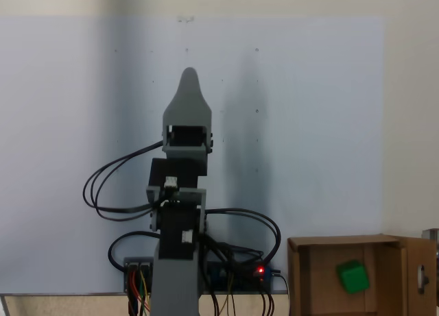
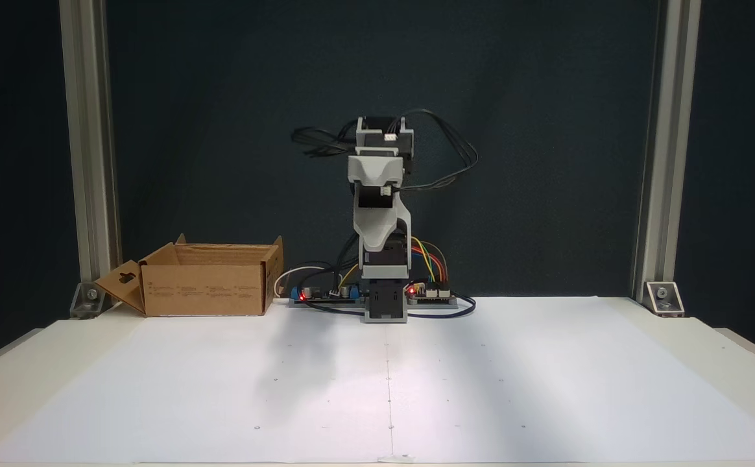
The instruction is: Grasp a green dice and put it in the bin.
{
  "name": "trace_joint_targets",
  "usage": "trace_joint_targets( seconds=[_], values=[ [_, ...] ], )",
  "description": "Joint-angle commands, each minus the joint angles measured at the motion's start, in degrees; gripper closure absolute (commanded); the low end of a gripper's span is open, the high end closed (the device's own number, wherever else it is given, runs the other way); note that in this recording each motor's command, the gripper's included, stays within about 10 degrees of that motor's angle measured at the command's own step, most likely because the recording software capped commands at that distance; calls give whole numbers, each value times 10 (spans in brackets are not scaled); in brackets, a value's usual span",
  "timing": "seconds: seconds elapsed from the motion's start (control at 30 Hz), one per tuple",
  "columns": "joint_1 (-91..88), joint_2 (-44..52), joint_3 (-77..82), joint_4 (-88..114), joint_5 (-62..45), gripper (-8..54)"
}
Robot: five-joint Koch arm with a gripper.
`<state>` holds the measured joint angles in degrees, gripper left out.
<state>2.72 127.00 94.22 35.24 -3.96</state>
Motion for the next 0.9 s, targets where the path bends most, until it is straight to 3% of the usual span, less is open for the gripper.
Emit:
trace_joint_targets(
  seconds=[0.0,0.23,0.87],
  values=[
    [-5,19,4,-96,26,-6],
    [-4,60,116,-209,22,-9],
    [-4,90,212,-493,24,-9]
  ],
)
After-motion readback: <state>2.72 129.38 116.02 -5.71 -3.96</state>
